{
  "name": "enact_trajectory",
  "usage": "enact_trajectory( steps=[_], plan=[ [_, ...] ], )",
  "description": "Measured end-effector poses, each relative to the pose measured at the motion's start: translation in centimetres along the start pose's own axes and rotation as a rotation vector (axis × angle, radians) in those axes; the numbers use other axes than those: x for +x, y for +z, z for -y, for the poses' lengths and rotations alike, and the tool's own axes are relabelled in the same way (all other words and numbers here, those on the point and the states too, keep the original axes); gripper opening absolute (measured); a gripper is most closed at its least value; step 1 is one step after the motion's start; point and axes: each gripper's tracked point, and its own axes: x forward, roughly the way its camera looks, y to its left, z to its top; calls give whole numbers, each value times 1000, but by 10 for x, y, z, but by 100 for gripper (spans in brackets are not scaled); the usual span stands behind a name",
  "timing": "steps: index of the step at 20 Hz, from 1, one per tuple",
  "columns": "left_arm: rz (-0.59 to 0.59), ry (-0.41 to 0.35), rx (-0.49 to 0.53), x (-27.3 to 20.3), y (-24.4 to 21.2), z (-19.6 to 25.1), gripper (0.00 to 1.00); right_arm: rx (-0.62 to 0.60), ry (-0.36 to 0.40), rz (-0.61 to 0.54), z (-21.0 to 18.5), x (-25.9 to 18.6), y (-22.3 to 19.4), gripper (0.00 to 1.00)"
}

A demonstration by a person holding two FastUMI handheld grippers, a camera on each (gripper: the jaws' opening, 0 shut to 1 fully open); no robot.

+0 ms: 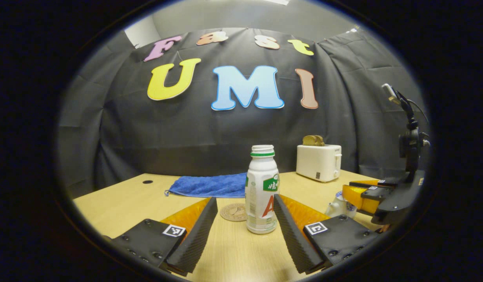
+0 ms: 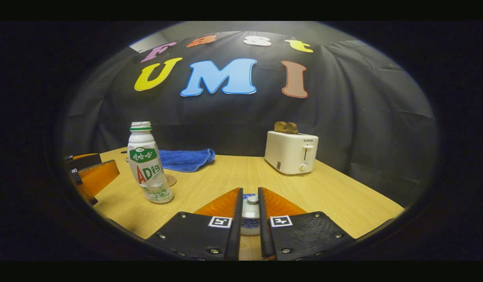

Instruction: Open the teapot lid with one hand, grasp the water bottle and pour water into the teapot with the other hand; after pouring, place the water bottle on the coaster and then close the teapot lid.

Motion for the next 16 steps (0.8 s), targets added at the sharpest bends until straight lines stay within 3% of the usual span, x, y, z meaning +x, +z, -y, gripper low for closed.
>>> enact_trajectory(
  steps=[1, 2, 3, 5, 6, 7, 8, 15, 16],
  plan=[
    [-1, -2, 0, 1, 1, 0, 100, 12, -3, 15, 3, -2, 4, 21],
    [0, -4, 2, 2, -1, 0, 97, 38, 8, 11, 6, 5, 2, 21],
    [2, -6, 6, 3, 1, 1, 94, 45, 11, 14, 6, 2, 5, 2],
    [8, -13, 18, 7, 0, 3, 95, 31, 12, 12, 4, 3, 3, 2],
    [10, -21, 25, 9, -1, 6, 89, 34, 16, 16, 4, 3, 4, 0],
    [12, -32, 26, 10, 0, 9, 94, 41, 23, 25, 2, 1, 7, 19],
    [17, -47, 21, 12, 1, 14, 100, 44, 26, 34, 2, 0, 8, 2],
    [50, -114, 31, 42, 9, 30, 100, 41, 36, 44, 1, -3, 10, 2],
    [46, -125, 37, 49, 9, 32, 95, 42, 37, 45, 1, -4, 10, 2]
  ],
)
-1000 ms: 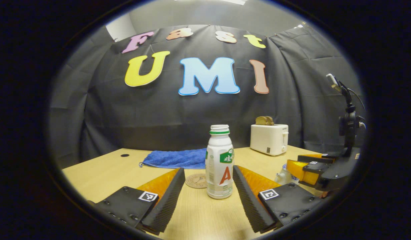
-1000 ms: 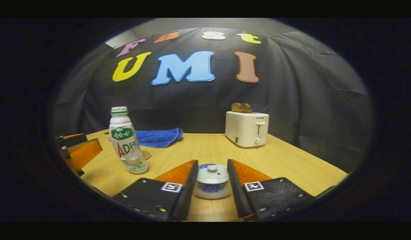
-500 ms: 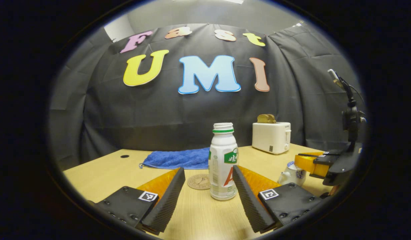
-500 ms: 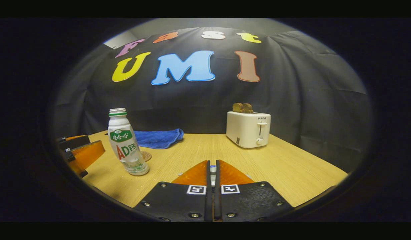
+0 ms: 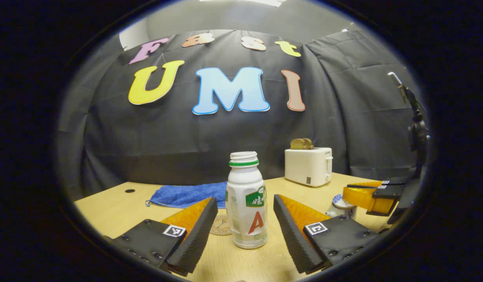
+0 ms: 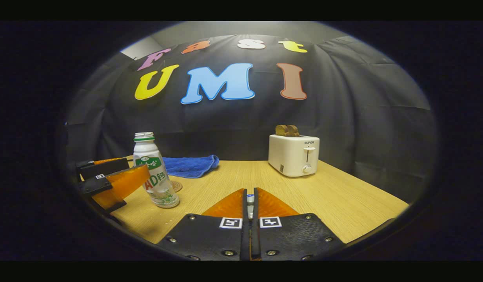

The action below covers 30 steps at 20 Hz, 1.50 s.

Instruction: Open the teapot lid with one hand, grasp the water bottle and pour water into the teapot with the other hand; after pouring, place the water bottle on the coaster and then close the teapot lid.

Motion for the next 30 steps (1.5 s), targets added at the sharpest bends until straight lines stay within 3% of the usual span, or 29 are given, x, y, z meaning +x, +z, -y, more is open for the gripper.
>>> enact_trajectory(
  steps=[1, 3, 4, 7, 9, 10, 11, 12, 13, 16, 21, 25, 30],
  plan=[
    [-5, -7, 1, 6, -2, 1, 100, 4, 0, 0, 0, 0, 1, 0],
    [-18, -25, 6, 18, -9, 3, 95, 6, 2, 3, 0, -1, 2, 2],
    [-23, -26, 9, 23, -10, 2, 100, 6, 2, 5, 0, 0, 2, 2],
    [-47, -48, 12, 42, -24, 6, 100, 5, 7, 21, -1, -2, 7, 2],
    [-52, -63, 14, 58, -23, 8, 88, 0, 11, 28, -2, -2, 9, 2],
    [-43, -73, -6, 58, -23, 8, 100, -1, 12, 31, -2, -4, 9, 2],
    [-46, -85, -23, 58, -27, 10, 95, -1, 12, 32, -2, -6, 10, 2],
    [-55, -91, -27, 55, -27, 9, 80, 0, 9, 32, -1, -6, 9, 2],
    [-52, -94, -27, 54, -27, 9, 88, 5, 10, 33, 0, -6, 10, 0],
    [-45, -112, -6, 45, -24, 16, 82, 7, 13, 39, 1, -12, 12, 2],
    [6, -149, 92, 22, -5, 35, 82, 2, 22, 53, 3, -43, 12, 2],
    [30, -143, 222, 12, -3, 38, 78, -13, 29, 48, 9, -76, 6, 0],
    [20, -129, 321, 14, -7, 36, 82, -11, 36, 52, 13, -111, 0, 2]
  ],
)
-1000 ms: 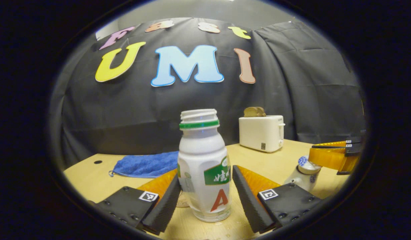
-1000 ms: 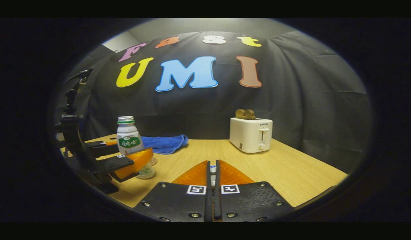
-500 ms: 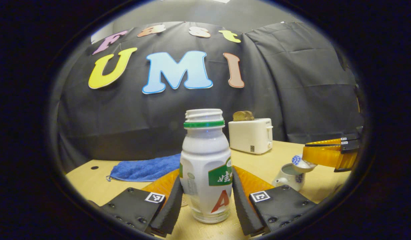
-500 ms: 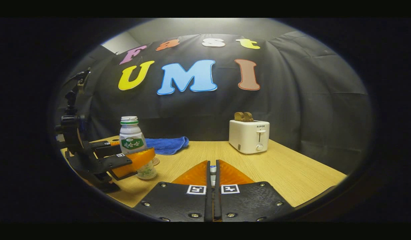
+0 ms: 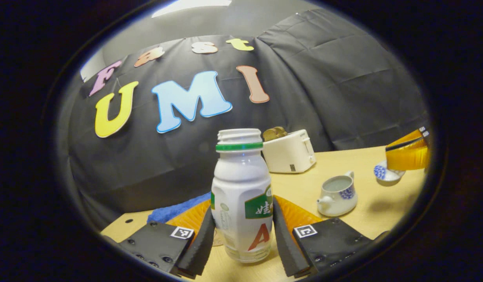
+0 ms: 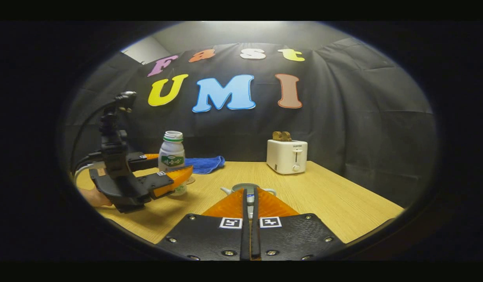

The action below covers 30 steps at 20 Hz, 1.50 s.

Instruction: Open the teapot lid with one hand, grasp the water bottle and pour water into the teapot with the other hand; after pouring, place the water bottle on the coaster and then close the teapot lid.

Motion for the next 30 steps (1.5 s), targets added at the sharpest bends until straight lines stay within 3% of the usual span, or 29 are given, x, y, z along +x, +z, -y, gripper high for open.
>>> enact_trajectory(
  steps=[3, 4, 5, 6, 7, 8, 10, 12, 13, 14, 23, 24, 25, 27, 28, 30],
  plan=[
    [-32, 52, 117, 4, -6, -12, 82, -30, -13, 26, 1, -24, 1, 2],
    [-45, 65, 154, 5, -9, -14, 82, -27, -14, 38, 1, -32, -1, 19],
    [-66, 68, 195, 6, -13, -13, 78, -19, -17, 48, 0, -41, -2, 2],
    [-87, 69, 237, 7, -17, -13, 82, -16, -21, 55, 0, -49, -5, 2],
    [-105, 68, 277, 8, -21, -11, 73, -18, -26, 55, 1, -55, -8, 2],
    [-117, 64, 309, 11, -24, -7, 82, -23, -28, 51, 1, -61, -13, 2],
    [-120, 62, 358, 15, -24, -1, 77, -21, -31, 50, 3, -69, -17, 2],
    [-118, 59, 428, 17, -21, 6, 82, -21, -41, 57, 7, -74, -14, 2],
    [-120, 54, 468, 18, -18, 10, 77, -20, -42, 58, 8, -75, -15, 2],
    [-123, 48, 506, 19, -18, 14, 82, -14, -38, 60, 7, -77, -15, 2],
    [-140, -11, 798, 33, -14, 45, 82, 9, -56, 68, 23, -86, -16, 2],
    [-135, -17, 828, 33, -13, 48, 72, 14, -58, 69, 24, -86, -16, 2],
    [-136, -26, 847, 36, -13, 51, 82, 17, -58, 72, 25, -86, -15, 2],
    [-137, -35, 867, 37, -14, 55, 72, 10, -66, 82, 29, -88, -14, 2],
    [-142, -41, 881, 38, -15, 54, 82, 1, -73, 86, 31, -89, -13, 2],
    [-149, -45, 916, 39, -15, 54, 82, -4, -81, 96, 34, -90, -10, 0]
  ],
)
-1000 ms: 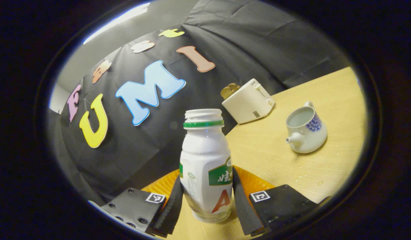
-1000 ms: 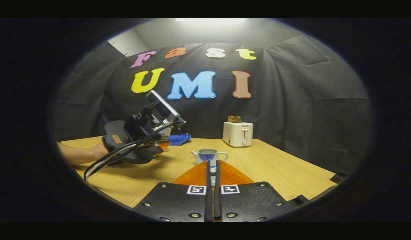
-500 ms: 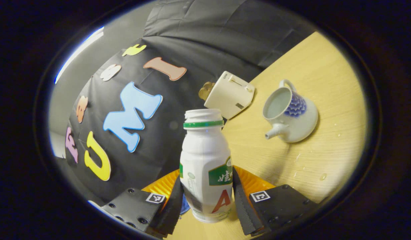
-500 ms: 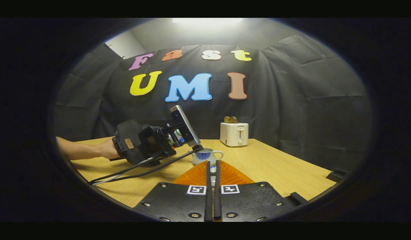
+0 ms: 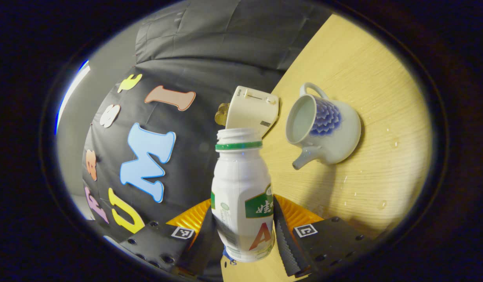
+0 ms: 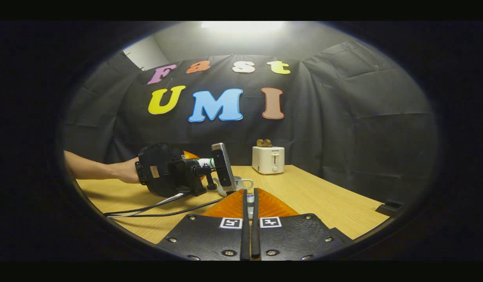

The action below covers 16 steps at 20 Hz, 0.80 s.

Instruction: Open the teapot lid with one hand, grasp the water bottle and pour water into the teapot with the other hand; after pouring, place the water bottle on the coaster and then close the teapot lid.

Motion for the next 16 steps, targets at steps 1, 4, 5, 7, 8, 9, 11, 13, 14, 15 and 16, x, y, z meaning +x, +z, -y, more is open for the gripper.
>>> enact_trajectory(
  steps=[1, 4, 5, 7, 8, 9, 11, 13, 14, 15, 16],
  plan=[
    [-2, -4, 21, 0, 2, 0, 82, -1, 0, 1, 0, 0, 1, 2],
    [2, -22, 77, 1, 3, 4, 82, 7, 2, 6, 1, -1, 2, 2],
    [4, -24, 89, 2, 4, 5, 82, 3, 0, 8, 2, -2, 3, 2],
    [-3, -30, 112, 3, 3, 5, 82, -3, -1, 7, 3, -1, 2, 2],
    [-4, -27, 130, 3, 4, 3, 82, -2, -1, 5, 3, -1, 0, 2],
    [-1, -23, 148, 3, 5, 2, 82, 0, 0, -1, 3, 0, 0, 2],
    [1, -31, 191, 4, 8, 3, 82, 6, 9, -6, 2, 0, -1, 2],
    [6, -36, 213, 5, 10, 2, 82, 4, 10, -5, 3, -2, -1, 2],
    [7, -36, 226, 5, 11, 0, 82, 1, 10, -3, 2, -2, 0, 2],
    [4, -34, 243, 4, 11, -1, 82, -1, 11, -3, 3, -2, 0, 2],
    [3, -30, 259, 4, 11, -3, 82, -5, 11, -5, 2, -2, -1, 2]
  ],
)
